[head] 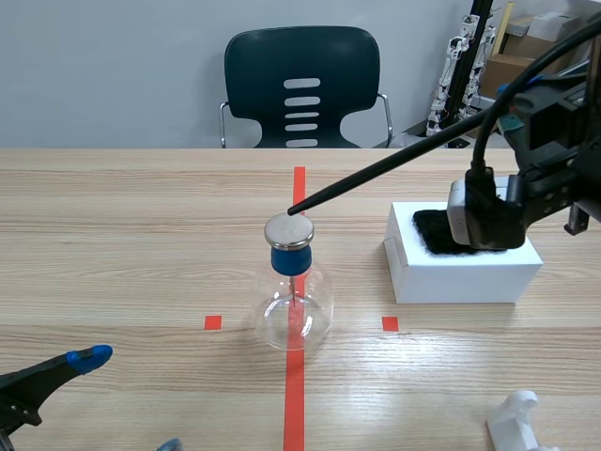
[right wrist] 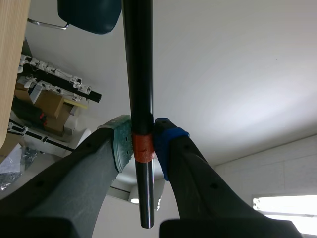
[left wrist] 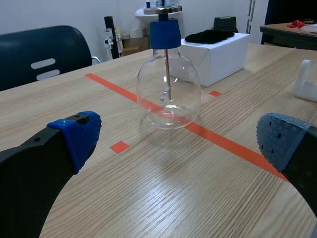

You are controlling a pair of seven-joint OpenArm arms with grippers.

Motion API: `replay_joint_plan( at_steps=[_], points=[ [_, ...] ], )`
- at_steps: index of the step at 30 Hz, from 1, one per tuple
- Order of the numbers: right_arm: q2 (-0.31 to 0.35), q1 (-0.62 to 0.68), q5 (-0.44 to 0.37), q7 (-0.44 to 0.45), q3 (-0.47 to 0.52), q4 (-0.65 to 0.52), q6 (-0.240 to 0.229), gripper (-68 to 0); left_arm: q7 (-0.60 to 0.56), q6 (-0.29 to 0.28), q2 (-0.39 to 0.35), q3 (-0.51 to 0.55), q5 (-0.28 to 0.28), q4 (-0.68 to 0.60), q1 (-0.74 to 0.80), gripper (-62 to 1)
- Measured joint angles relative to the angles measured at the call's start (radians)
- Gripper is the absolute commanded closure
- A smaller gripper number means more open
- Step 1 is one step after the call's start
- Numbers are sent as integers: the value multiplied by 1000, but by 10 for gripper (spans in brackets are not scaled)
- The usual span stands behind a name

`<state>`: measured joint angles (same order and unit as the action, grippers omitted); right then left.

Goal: Do the electroscope experiment. move the rod toward and away from the electroscope

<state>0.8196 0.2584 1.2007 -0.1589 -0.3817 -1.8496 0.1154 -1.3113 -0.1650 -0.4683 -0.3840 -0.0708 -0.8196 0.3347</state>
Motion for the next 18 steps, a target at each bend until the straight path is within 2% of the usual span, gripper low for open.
replay_joint_plan(
  at_steps=[5,18],
  points=[
    [0,0,0,0,0,0,-27,-10,0,0,0,0,0,0,0,-623],
    [0,0,-4,-3,0,0,-19,-11,0,0,0,0,0,0,0,-623]
  ],
)
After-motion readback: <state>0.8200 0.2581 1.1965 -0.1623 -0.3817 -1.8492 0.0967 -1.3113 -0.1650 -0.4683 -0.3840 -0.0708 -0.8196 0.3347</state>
